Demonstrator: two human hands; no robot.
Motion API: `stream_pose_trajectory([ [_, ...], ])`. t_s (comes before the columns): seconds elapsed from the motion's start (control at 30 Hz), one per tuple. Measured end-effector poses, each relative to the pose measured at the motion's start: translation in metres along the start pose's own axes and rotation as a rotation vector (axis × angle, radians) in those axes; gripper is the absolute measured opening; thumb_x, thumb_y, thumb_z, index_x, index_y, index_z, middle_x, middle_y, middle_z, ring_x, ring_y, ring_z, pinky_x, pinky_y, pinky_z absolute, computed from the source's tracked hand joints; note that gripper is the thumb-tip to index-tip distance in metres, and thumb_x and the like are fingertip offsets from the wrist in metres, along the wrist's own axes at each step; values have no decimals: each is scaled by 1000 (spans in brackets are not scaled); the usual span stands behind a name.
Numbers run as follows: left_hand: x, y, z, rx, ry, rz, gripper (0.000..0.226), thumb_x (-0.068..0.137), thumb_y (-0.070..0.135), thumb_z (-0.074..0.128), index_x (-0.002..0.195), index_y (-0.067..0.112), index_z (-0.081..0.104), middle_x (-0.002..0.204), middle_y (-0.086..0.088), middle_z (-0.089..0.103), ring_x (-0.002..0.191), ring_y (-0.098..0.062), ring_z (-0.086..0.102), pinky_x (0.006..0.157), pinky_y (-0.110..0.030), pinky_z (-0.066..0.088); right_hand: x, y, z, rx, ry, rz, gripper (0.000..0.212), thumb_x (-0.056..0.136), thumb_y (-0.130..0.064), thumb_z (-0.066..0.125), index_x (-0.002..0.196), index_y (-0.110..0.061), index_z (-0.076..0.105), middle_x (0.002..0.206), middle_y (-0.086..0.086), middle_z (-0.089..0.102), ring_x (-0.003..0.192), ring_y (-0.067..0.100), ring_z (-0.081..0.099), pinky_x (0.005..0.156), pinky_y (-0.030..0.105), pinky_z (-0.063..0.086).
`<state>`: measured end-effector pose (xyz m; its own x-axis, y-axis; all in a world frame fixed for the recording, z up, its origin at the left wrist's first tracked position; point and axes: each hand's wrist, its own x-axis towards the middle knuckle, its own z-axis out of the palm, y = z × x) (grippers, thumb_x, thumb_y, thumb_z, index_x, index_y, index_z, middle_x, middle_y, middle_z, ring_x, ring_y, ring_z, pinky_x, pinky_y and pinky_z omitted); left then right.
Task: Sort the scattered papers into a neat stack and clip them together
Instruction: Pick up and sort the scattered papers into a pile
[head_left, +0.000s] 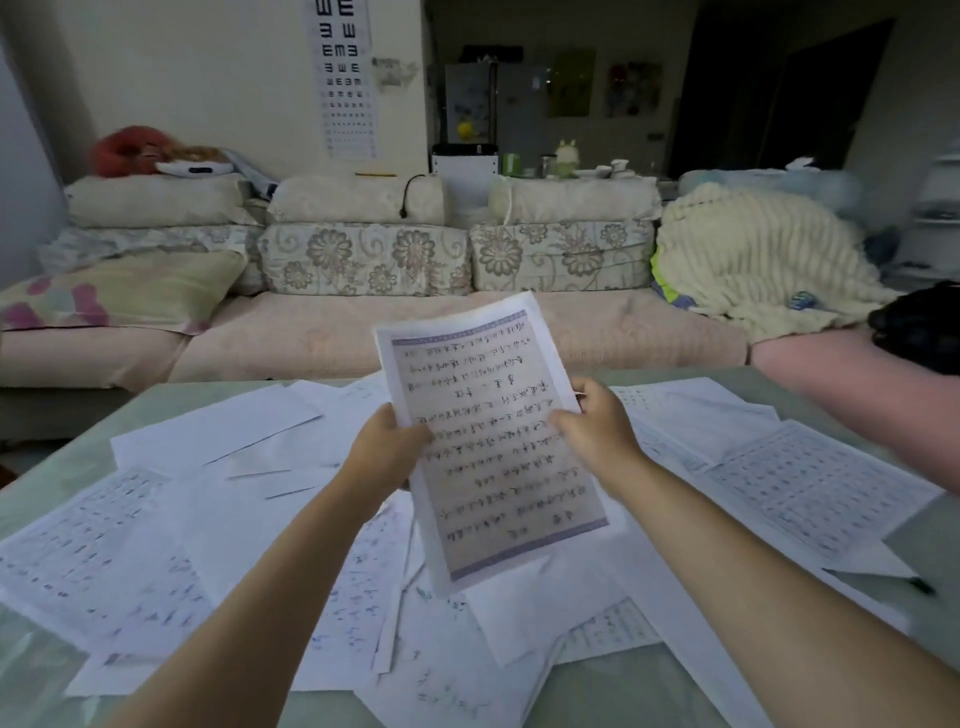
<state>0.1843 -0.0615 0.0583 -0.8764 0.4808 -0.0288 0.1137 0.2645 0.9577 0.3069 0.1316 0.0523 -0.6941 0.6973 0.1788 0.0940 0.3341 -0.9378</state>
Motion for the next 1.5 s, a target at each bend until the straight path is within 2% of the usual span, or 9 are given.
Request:
stream_pose_trajectory([
  [0.13,-11,9,47,83,-200,35,28,93,8,45,118,15,54,102,-4,68,85,-22,67,59,-31,52,6,24,-56,-25,69,99,29,90,-2,61,117,-13,59,106,4,69,89,23,66,74,38,54],
  [0.3,-18,-4,115,439,-480,122,37,88,4,41,115,20,62,112,1,65,96,-18,60,76,-29,51,8,63,-135,-356,-137,337,24,92,0,54,115,-7,60,109,11,64,96,27,62,82,41,54],
  [0.43,-7,-32,149,754,-362,148,46,92,10,39,137,16,47,138,-5,51,125,-24,48,103,-33,41,-13,101,-179,-604,-224,413,36,86,1,45,114,-14,62,111,10,65,99,27,62,86,39,54],
  [0.67,-1,-36,195,877,-350,190,99,74,68,65,151,22,23,154,-3,28,141,-27,23,110,-47,30,-21,142,-192,-851,-188,388,41,75,-28,56,115,-22,55,116,6,59,105,26,54,88,41,54],
  [0.83,4,-44,209,1062,-427,194,120,59,74,73,152,21,18,149,-5,33,137,-27,28,109,-49,33,-17,142,-181,-890,-219,466,85,74,-41,75,146,-20,35,145,10,36,137,30,29,104,43,41],
  [1.0,17,-45,207,952,-421,97,123,57,62,83,153,21,18,147,-10,34,135,-29,34,108,-49,38,-4,147,-183,-663,-220,570,72,61,-36,86,123,-11,57,116,5,65,101,24,64,92,39,54],
  [1.17,20,-51,204,675,-393,15,79,65,36,88,132,19,49,118,-1,61,104,-19,60,92,-37,52,2,149,-179,-587,-218,562,84,70,-27,83,141,-6,44,137,9,54,125,30,53,104,39,44],
  [1.3,19,-41,199,307,-271,-17,49,73,8,81,115,18,58,104,-4,65,82,-16,64,67,-30,55,1,138,-180,-507,-249,487,44,82,-15,78,121,-9,61,116,7,66,105,24,63,92,36,51],
  [1.5,17,-25,187,-216,-83,-131,89,74,16,84,144,21,30,136,-4,46,114,-28,54,95,-42,46,-10,110,-188,-131,-21,231,28,89,-9,70,117,-13,67,102,-2,71,91,13,67,68,22,50],
])
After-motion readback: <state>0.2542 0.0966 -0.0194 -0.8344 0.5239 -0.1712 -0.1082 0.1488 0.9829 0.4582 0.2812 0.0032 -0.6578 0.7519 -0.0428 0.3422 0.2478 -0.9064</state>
